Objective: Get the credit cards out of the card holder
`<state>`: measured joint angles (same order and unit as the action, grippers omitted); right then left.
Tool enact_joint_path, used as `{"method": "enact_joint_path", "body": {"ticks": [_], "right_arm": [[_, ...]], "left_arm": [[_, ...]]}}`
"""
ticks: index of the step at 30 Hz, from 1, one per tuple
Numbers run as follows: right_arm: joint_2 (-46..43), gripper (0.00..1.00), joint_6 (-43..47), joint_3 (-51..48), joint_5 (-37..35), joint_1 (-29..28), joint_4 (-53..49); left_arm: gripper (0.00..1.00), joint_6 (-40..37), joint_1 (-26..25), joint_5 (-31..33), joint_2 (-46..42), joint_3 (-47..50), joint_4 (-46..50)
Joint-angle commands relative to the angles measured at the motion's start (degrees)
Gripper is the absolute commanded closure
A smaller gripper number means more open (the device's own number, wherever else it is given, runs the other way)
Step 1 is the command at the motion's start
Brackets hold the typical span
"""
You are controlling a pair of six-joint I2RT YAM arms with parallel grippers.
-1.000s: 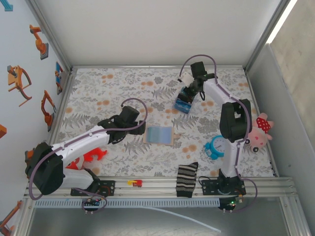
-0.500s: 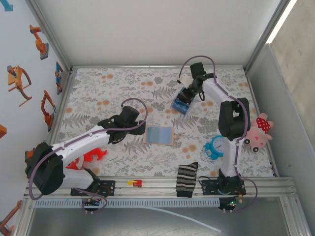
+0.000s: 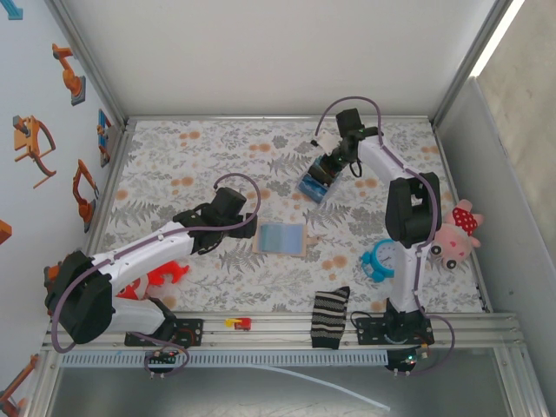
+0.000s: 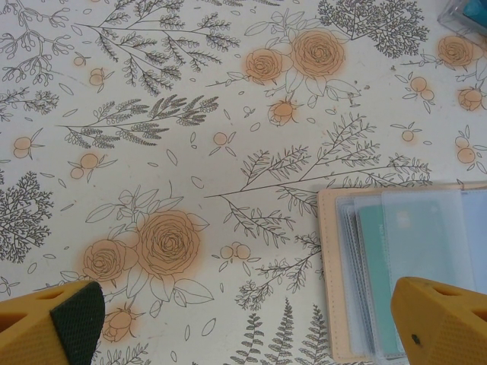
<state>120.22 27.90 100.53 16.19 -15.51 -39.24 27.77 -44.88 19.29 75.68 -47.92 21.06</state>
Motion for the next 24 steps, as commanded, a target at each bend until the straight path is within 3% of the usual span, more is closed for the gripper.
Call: {"method": "enact_joint_path", "body": {"ticks": [1, 15, 24], "right_arm": [[0.8, 1.0, -0.7, 2.1, 2.6, -0.2, -2.7], [1.3, 1.0, -2.3, 3.9, -7.6, -0.3, -3.5], [0.0, 0.87, -3.0, 4.1, -7.8, -0.3, -3.3]], "left_arm": [[0.03, 0.5, 0.3, -0.2, 0.2, -0.7, 0.7], [0.03, 0.3, 0.4, -0.2, -0.4, -0.3, 0.6], [0.03, 0.2, 0.4, -0.2, -0.9, -0.1, 0.6]]}}
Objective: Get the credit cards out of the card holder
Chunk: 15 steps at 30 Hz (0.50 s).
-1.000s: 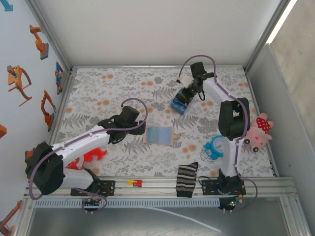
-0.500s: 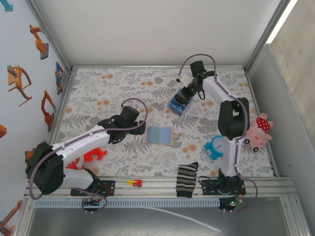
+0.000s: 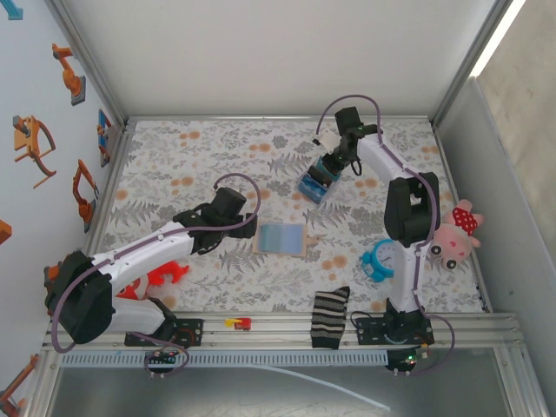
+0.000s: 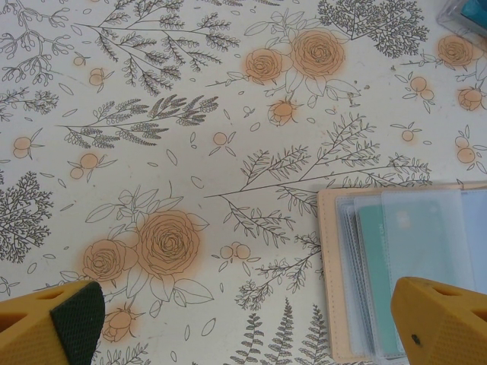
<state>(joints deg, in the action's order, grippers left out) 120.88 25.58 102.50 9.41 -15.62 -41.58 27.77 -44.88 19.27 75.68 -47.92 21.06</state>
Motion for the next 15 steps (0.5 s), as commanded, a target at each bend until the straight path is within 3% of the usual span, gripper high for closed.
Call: {"method": "enact_joint_path", "body": {"ticks": [1, 15], "right_arm": [[-0.8, 0.87, -0.7, 2.1, -1.1, -0.2, -0.9], [-5.3, 0.77, -3.7, 0.5, 1.1, -0.2, 0.3]], "left_arm": [[0.03, 0.1, 0.4, -0.2, -1.0, 0.0, 0.6], [0.03, 0.1, 0.4, 0.3, -2.8, 0.5, 0.7]]}}
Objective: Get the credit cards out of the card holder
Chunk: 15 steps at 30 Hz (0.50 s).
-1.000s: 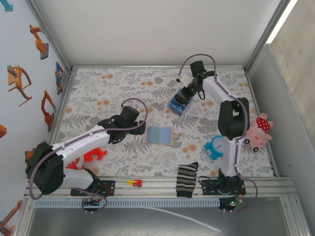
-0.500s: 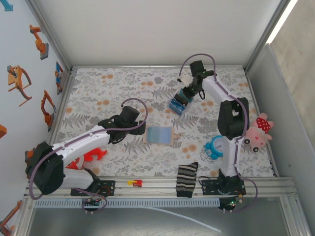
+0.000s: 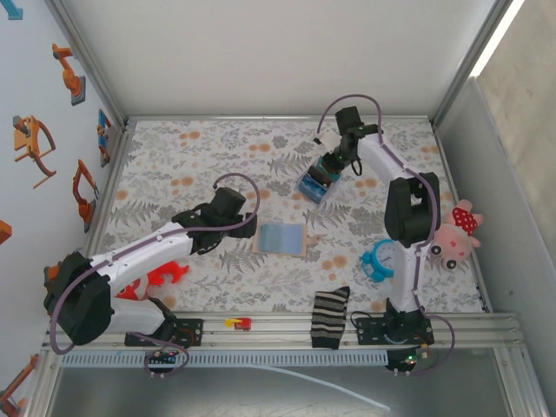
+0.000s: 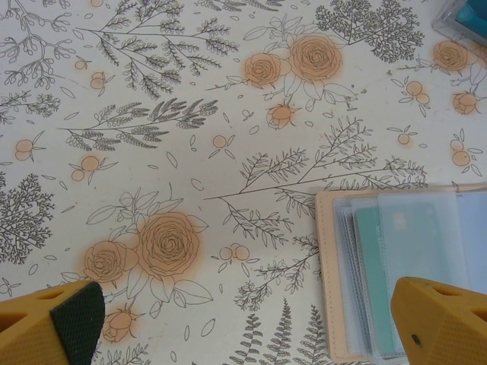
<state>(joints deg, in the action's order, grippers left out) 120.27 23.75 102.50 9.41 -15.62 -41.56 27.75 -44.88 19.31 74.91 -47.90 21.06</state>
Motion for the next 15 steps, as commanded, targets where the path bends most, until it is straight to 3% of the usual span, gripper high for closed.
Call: {"method": "enact_joint_path", "body": {"ticks": [1, 15], "right_arm": [[-5.7, 0.77, -2.5, 0.1, 1.6, -0.2, 0.6], [-23.0, 0.75, -15.1, -12.2, 13.0, -0.2, 7.4]], "left_arm": [[0.03, 0.0, 0.4, 0.4, -2.4, 0.6, 0.7], [0.03, 0.5, 1.4, 3.2, -9.7, 2.5, 1.9]]}}
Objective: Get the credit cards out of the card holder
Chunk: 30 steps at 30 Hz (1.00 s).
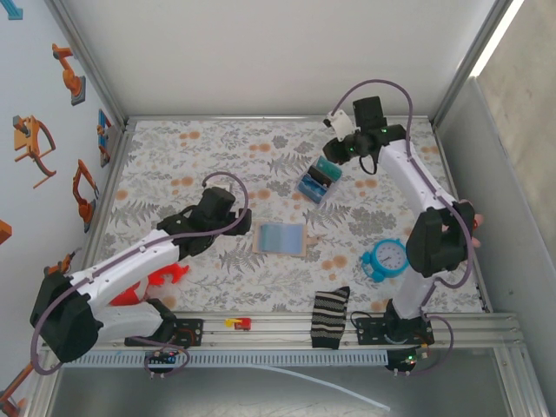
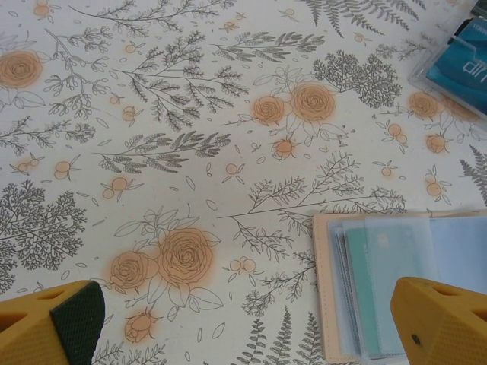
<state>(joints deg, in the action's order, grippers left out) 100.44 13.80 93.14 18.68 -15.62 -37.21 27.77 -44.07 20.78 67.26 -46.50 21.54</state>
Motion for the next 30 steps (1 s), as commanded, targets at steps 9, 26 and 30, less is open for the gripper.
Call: {"method": "enact_joint_path", "body": {"ticks": [9, 26, 30], "right_arm": [[-14.9, 0.74, -22.5, -19.8, 9.5, -0.7, 17.0], [-18.1, 0.34, -38.5, -31.4, -11.4, -21.0, 17.1], [-15.4, 0.4, -40.5, -30.1, -15.7, -26.0, 16.6]], "left_arm": [[0.03, 0.2, 2.1, 1.8, -4.3, 2.0, 1.1], [0.03, -0.3, 12.7, -10.5, -0.4, -0.8, 0.7], [0.03, 0.6, 17.3, -17.5, 1.2, -0.3, -0.4]]}}
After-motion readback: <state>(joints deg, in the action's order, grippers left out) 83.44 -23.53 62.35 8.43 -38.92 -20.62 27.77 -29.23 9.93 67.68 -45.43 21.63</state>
